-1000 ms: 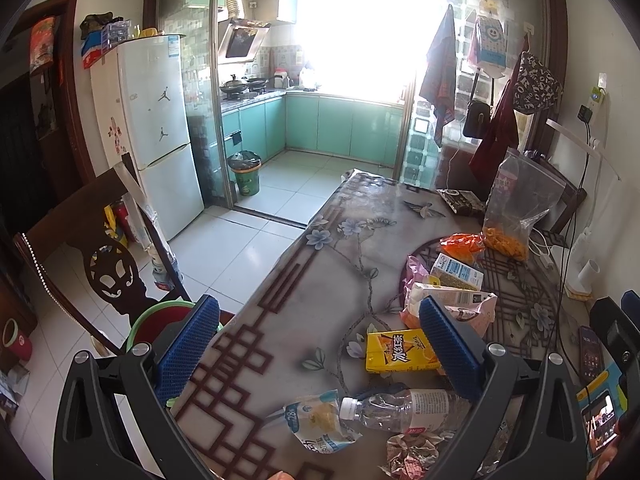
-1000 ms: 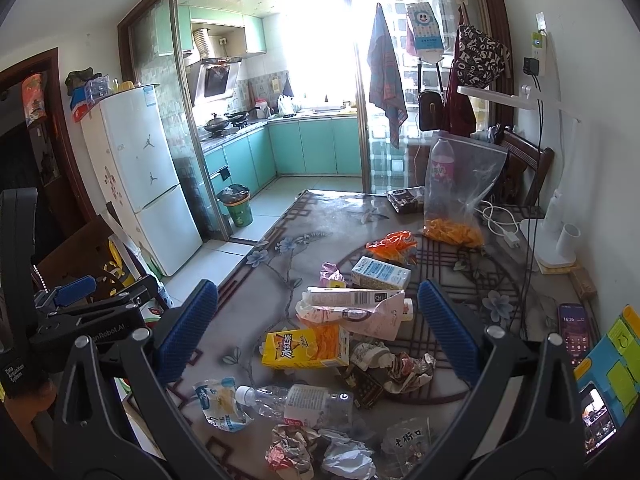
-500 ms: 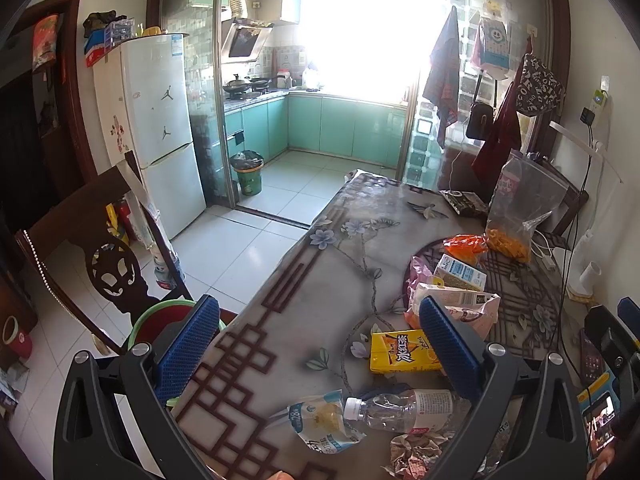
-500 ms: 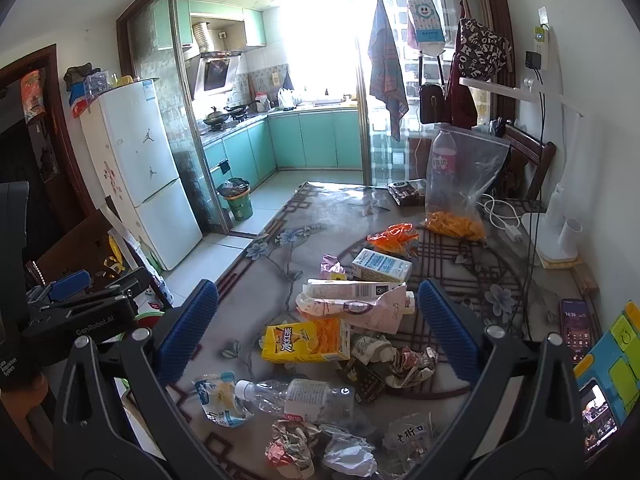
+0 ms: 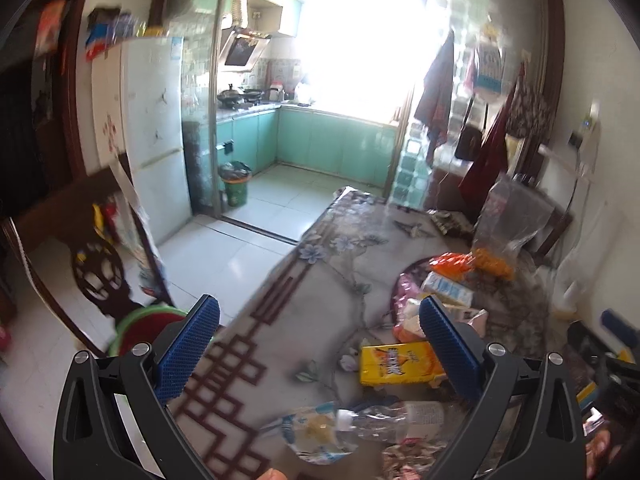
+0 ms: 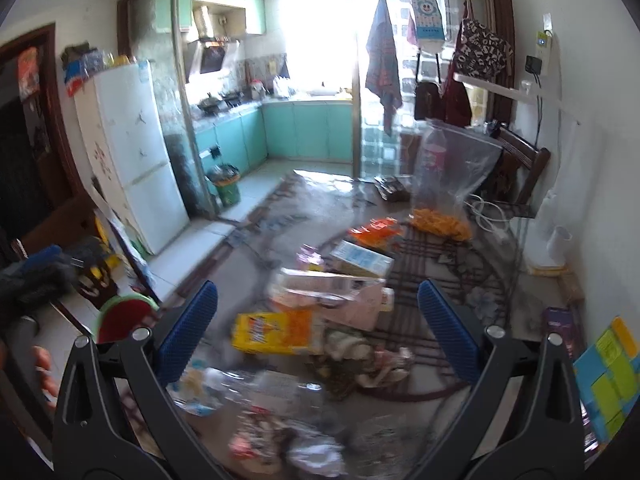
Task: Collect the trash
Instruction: 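Grasp the clear water bottle with the right tool while the left tool grasps the blue-white wrapper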
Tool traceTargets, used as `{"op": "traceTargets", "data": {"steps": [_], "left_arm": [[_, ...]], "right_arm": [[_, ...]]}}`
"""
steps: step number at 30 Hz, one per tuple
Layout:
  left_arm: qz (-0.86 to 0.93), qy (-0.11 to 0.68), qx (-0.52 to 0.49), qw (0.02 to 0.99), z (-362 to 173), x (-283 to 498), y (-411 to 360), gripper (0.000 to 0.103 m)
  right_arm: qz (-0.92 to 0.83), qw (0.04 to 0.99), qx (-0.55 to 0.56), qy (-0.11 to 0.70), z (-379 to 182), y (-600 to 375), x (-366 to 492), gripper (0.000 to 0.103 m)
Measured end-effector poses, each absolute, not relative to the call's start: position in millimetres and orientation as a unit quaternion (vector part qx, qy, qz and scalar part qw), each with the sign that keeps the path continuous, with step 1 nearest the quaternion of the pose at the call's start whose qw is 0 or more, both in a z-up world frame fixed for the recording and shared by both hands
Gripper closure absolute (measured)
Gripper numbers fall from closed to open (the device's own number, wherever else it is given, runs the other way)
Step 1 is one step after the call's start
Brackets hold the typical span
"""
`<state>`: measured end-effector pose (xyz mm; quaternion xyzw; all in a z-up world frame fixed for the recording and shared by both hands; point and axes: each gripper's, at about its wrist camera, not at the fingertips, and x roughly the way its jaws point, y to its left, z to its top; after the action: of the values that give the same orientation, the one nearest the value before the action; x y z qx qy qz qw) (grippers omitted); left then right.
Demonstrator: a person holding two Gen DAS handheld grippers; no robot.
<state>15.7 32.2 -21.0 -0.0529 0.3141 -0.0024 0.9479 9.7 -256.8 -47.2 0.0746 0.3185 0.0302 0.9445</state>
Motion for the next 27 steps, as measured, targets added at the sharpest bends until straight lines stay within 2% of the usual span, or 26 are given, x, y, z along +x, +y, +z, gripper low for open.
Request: {"op": "traceTargets", "data": {"steps": [2,5,8,10,13,14,19,22,23,24,25,27], "left_arm": [[-0.016,0.349,-0.067,0.934,-34.5,19.2,42.1,0.008],[-0.016,0.412,-0.032,0.911,-67.9,24.9,46.6,0.008],[-0.015,0.458,-0.030,0.888,-103.0,25.6,53.4,0.008],[-0.025,0.494,-0.057,0.867,-127.0,26.3,61.5,0.008],[-0.017,0.526,-0.085,0.846,-151.6,25.0,72.2,0.008],[-0.021,0.529,-0.091,0.843,-158.2,23.3,76.0,0.008],[-0.028,0.546,-0.083,0.833,-176.1,17.7,80.3,0.008],[-0.031,0.556,-0.081,0.827,-180.5,15.2,81.7,0.008],[-0.033,0.560,-0.079,0.824,-183.0,15.6,81.3,0.008],[-0.033,0.562,-0.078,0.823,-184.9,16.7,81.5,0.008],[-0.034,0.564,-0.077,0.821,-187.5,17.8,81.1,0.008],[-0.038,0.566,-0.073,0.820,-189.7,20.4,78.0,0.008]], "right_arm": [[0.042,0.931,0.083,0.354,-59.8,-267.1,19.8,0.004],[0.085,0.905,0.106,0.404,-87.3,-271.7,32.3,0.004],[0.142,0.876,0.049,0.459,-123.9,-241.5,44.3,0.005],[0.172,0.859,-0.014,0.481,-142.1,-216.6,50.7,0.010],[0.232,0.819,-0.096,0.517,-170.6,-177.1,66.0,0.029],[0.243,0.805,-0.119,0.528,-180.3,-167.4,72.1,0.032],[0.312,0.734,-0.172,0.578,-211.7,-144.0,89.6,0.032],[0.342,0.691,-0.209,0.602,-228.2,-129.6,93.7,0.021],[0.342,0.684,-0.224,0.605,-232.6,-126.3,95.9,0.021],[0.333,0.679,-0.249,0.605,-239.7,-121.2,96.9,0.023],[0.333,0.675,-0.251,0.608,-244.2,-119.0,97.3,0.042],[0.330,0.678,-0.241,0.611,-247.3,-115.2,100.8,0.046]]}}
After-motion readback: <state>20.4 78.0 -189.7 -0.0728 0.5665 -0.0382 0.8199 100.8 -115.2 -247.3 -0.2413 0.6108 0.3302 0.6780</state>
